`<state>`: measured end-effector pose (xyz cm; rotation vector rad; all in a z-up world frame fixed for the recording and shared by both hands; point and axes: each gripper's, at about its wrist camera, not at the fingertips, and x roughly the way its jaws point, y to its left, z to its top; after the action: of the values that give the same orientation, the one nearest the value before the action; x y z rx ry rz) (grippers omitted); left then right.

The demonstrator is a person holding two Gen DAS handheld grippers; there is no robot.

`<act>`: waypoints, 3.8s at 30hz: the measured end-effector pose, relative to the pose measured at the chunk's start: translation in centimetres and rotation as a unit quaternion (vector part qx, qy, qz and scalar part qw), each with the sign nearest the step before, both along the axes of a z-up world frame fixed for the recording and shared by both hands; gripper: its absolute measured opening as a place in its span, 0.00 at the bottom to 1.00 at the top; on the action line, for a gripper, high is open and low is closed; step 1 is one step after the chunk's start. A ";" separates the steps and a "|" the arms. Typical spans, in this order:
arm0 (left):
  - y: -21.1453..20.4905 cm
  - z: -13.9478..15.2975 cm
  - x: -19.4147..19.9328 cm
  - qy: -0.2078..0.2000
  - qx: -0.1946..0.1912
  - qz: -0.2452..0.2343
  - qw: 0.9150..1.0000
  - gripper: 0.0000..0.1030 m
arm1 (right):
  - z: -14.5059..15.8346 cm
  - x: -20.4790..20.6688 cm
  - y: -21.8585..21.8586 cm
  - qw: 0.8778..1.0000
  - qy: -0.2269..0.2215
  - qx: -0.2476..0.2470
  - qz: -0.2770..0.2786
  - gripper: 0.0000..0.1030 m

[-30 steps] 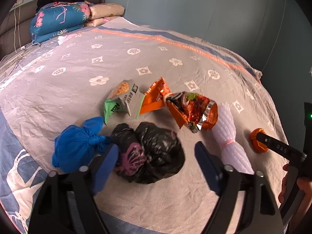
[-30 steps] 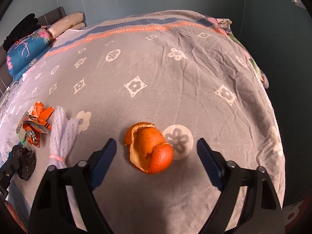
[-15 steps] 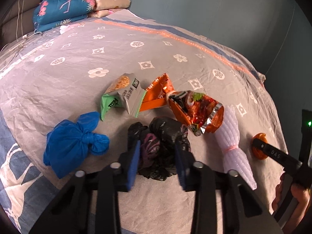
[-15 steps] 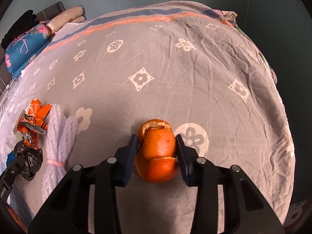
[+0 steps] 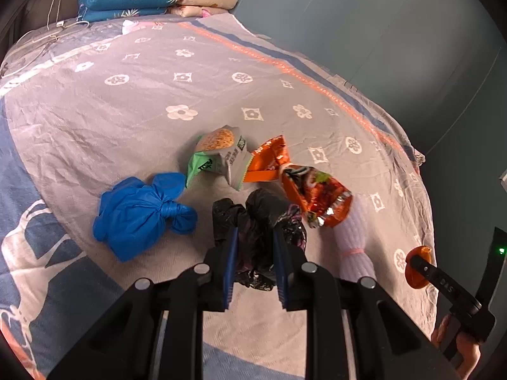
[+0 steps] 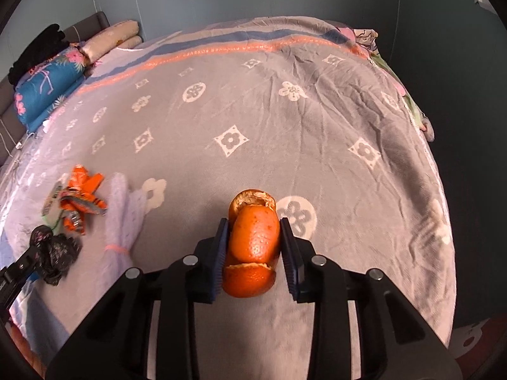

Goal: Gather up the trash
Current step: 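Carry the black bags with the left tool and orange peel with the right tool toward the bin, then open both tools over the bin, dropping the black bags and orange peel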

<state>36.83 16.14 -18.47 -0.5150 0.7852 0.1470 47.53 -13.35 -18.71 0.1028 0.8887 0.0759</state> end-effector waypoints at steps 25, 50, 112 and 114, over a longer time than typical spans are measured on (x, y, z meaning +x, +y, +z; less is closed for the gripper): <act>-7.7 11.6 -10.9 -0.083 0.077 -0.083 0.990 0.19 | 11.5 -18.9 -5.2 0.995 -0.077 0.055 0.035 0.30; -17.3 18.1 -20.8 -0.149 0.108 -0.204 0.962 0.19 | 15.9 -32.3 -14.7 0.987 -0.141 0.078 0.010 0.30; -45.5 8.7 -13.9 -0.074 0.083 -0.449 0.887 0.20 | 10.5 -35.4 -35.9 0.961 -0.128 0.088 -0.230 0.33; -45.4 8.5 -13.8 -0.073 0.079 -0.451 0.886 0.21 | 10.4 -35.3 -36.0 0.961 -0.127 0.087 -0.231 0.35</act>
<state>23.03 -29.31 -9.93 0.0334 0.7880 -0.6828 12.24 -49.30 -8.31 0.4532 0.5811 -0.2654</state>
